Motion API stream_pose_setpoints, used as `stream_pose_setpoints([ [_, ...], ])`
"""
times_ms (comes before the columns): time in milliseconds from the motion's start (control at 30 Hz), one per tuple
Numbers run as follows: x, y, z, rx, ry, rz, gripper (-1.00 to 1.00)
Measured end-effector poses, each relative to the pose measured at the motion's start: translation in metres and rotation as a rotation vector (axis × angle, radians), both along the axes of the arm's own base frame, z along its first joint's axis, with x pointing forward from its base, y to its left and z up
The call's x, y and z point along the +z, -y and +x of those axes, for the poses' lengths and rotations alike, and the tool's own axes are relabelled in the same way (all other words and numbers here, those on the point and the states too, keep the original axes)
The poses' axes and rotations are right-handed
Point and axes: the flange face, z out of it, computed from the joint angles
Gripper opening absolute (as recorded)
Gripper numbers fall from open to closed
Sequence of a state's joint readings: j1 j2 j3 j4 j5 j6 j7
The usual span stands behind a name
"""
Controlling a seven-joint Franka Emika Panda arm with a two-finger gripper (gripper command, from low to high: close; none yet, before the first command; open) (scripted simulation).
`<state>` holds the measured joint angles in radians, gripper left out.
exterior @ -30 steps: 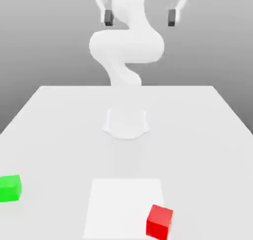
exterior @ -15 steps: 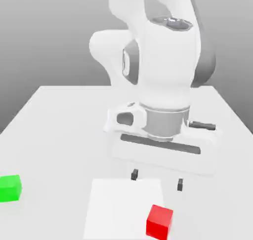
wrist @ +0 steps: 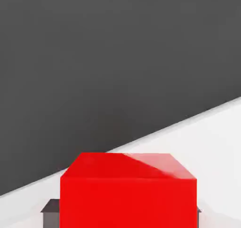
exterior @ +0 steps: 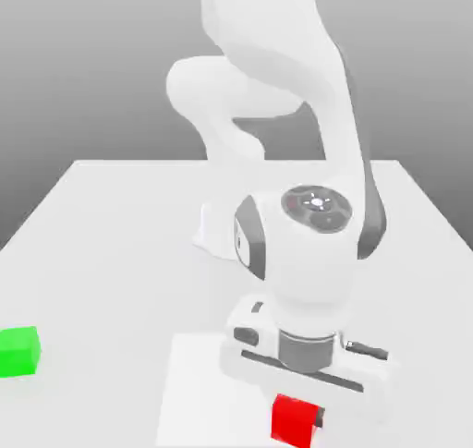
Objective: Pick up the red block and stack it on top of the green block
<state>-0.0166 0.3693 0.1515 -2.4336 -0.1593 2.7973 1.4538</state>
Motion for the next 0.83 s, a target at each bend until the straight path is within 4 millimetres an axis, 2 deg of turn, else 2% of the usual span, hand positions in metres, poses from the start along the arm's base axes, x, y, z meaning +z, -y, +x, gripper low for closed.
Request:
stream_pose_setpoints([
  [100,0.036,0.0,0.0,0.0,0.0,0.0,-1.0],
  [133,0.046,0.007,0.0,-0.02,-0.001,-0.002,-1.0],
  [233,0.056,0.082,0.003,-0.241,-0.005,-0.01,-1.0],
  [300,0.06,0.132,-0.001,-0.391,-0.006,-0.013,-1.0],
  [433,0.069,0.231,-0.028,-0.702,-0.006,-0.014,-1.0],
  [467,0.069,0.231,-0.028,-0.702,-0.006,-0.014,-1.0],
  [600,0.073,0.331,-0.081,-1.046,-0.002,-0.006,-1.0],
  [667,0.051,0.38,-0.109,-1.219,-0.002,0.001,-1.0],
  [700,0.037,0.392,-0.118,-1.265,-0.001,0.001,-1.0],
  [733,0.028,0.398,-0.123,-1.288,-0.001,0.001,1.0],
  [833,0.028,0.398,-0.123,-1.288,-0.001,0.001,1.0],
])
